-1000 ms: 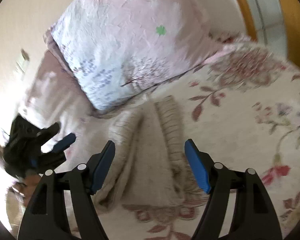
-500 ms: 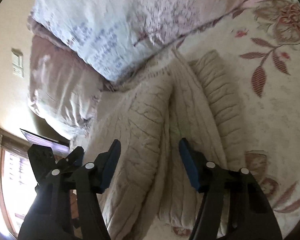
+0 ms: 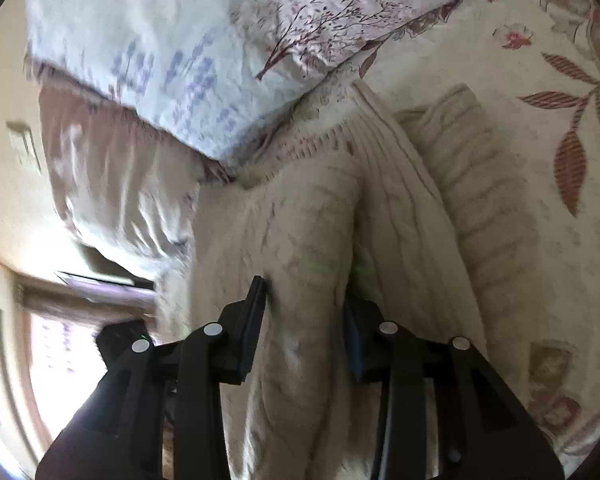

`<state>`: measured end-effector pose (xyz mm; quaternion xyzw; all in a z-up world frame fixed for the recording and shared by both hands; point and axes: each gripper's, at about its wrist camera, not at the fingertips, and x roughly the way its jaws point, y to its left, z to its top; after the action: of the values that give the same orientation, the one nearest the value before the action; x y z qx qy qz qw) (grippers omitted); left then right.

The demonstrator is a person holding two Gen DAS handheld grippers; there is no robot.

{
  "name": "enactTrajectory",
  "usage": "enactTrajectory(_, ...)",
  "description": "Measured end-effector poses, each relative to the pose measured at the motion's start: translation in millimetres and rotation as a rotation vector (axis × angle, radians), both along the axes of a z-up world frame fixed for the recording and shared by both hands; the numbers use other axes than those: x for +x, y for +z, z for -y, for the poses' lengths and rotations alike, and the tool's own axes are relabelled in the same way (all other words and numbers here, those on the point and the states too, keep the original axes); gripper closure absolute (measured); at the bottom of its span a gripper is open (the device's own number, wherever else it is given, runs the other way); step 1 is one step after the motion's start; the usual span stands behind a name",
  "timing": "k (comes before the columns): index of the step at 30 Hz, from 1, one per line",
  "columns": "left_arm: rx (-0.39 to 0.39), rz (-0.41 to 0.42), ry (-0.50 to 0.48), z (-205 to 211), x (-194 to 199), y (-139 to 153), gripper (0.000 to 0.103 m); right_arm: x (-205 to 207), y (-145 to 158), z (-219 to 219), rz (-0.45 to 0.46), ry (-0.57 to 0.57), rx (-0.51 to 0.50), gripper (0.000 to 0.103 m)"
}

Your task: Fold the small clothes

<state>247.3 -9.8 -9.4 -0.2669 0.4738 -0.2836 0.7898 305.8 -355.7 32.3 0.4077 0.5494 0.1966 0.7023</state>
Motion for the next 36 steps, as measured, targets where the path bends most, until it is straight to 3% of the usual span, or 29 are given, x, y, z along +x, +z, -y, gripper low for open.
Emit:
enactTrajectory(1, 0.0, 0.003, -0.002, 0, 0, 0, 0.046, 5, -3, 0, -0.005, -0.016, 0.021, 0.065)
enactTrajectory(2, 0.0, 0.005, -0.003, 0, -1, 0, 0.046, 6, -4, 1, -0.001, -0.021, 0.018, 0.074)
enactTrajectory(4, -0.006, 0.004, -0.006, 0, -1, 1, 0.046, 10, 1, -7, 0.037, -0.01, -0.055, 0.083)
enactTrajectory(6, -0.028, -0.008, -0.009, -1, 0, 1, 0.042, 8, 21, -19, 0.135, 0.015, -0.184, 0.085)
enactTrajectory(10, -0.046, -0.035, 0.014, -5, 0, 3, 0.039, -22, 91, -64, 0.493, 0.111, -0.535, 0.086)
enactTrajectory(13, -0.076, -0.037, 0.013, -9, -2, 6, 0.038, -46, 121, -93, 0.68, 0.176, -0.767, 0.086)
enactTrajectory(16, -0.101, -0.025, -0.001, -10, -6, 11, 0.037, -64, 136, -108, 0.801, 0.184, -0.959, 0.087)
enactTrajectory(18, -0.099, -0.011, -0.017, -8, -9, 14, 0.037, -68, 140, -110, 0.833, 0.175, -1.042, 0.087)
enactTrajectory(20, -0.092, 0.003, -0.041, -5, -12, 18, 0.037, -66, 139, -102, 0.82, 0.172, -1.071, 0.087)
enactTrajectory(30, -0.057, 0.049, -0.17, 22, -20, 22, 0.037, -65, 116, -45, 0.684, 0.053, -1.006, 0.087)
enactTrajectory(32, -0.029, 0.048, -0.189, 27, -22, 19, 0.037, -53, 96, -26, 0.594, 0.033, -0.989, 0.086)
enactTrajectory(34, -0.009, 0.033, -0.211, 33, -22, 16, 0.037, -34, 63, 0, 0.425, 0.002, -0.94, 0.079)
enactTrajectory(36, 0.012, 0.021, -0.213, 37, -22, 17, 0.037, -30, 47, 24, 0.296, -0.081, -0.953, 0.079)
